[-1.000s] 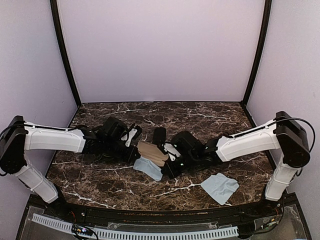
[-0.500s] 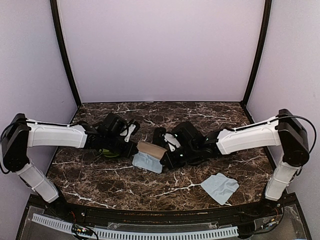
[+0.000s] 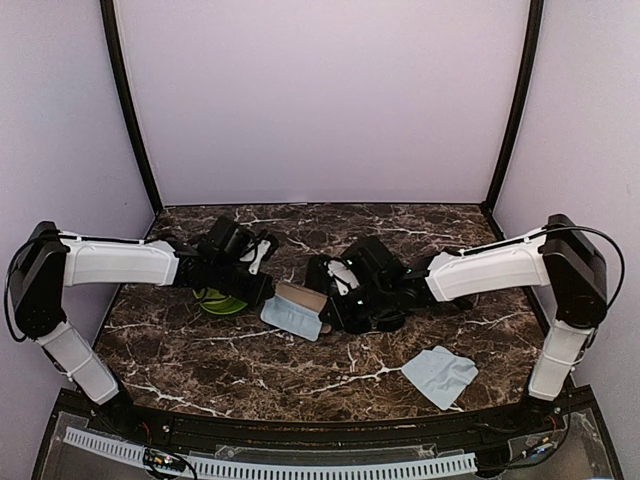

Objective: Organize the sunglasses
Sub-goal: Place the folded cleaning cloth in the sunglasses case.

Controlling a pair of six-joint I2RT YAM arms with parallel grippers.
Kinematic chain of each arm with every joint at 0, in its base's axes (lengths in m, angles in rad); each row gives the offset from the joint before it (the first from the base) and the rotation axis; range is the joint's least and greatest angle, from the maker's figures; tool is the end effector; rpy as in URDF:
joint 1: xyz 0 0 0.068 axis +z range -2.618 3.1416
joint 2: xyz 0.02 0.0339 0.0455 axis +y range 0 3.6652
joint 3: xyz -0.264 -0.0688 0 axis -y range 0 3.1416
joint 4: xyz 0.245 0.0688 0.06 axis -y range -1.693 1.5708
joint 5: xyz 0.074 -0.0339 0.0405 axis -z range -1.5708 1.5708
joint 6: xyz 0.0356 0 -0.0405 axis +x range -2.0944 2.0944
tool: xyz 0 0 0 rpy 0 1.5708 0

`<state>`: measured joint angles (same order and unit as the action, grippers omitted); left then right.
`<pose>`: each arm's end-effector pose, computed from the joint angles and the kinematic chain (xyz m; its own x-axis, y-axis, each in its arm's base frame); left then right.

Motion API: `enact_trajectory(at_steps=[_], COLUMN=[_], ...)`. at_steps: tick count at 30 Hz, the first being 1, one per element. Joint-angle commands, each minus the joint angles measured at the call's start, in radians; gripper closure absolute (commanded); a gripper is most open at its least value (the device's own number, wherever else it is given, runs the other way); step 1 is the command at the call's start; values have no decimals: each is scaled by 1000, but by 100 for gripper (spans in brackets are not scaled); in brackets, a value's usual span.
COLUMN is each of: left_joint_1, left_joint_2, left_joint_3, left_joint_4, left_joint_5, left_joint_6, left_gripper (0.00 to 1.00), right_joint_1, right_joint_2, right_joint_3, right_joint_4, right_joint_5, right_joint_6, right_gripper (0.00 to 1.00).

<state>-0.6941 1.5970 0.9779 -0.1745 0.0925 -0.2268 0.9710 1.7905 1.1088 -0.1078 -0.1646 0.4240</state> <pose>0.2577 -0.2188 0.2061 -0.6883 0.2816 -0.6685 0.5460 0.8079 -0.2219 0.2111 0.3190 0.1859 -0.7271 -0.3443 -0.5940 -0.6367 0.6618 0.3958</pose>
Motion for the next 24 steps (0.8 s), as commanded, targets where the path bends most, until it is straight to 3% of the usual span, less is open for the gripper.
enact_trajectory(at_steps=[1,24], left_joint_1=[11,14], left_joint_2=[16,111], left_joint_3=[39,130], left_joint_4=[-18,-36], left_joint_5=[9,29], left_joint_6=[18,41], left_gripper=[100,100], right_joint_1=[-16,-55], right_joint_2=[20,88], right_joint_3=[37,87], right_joint_4=[15,-19], right_joint_5=[-15,3], right_joint_6=[-8,-16], right_gripper=[100,100])
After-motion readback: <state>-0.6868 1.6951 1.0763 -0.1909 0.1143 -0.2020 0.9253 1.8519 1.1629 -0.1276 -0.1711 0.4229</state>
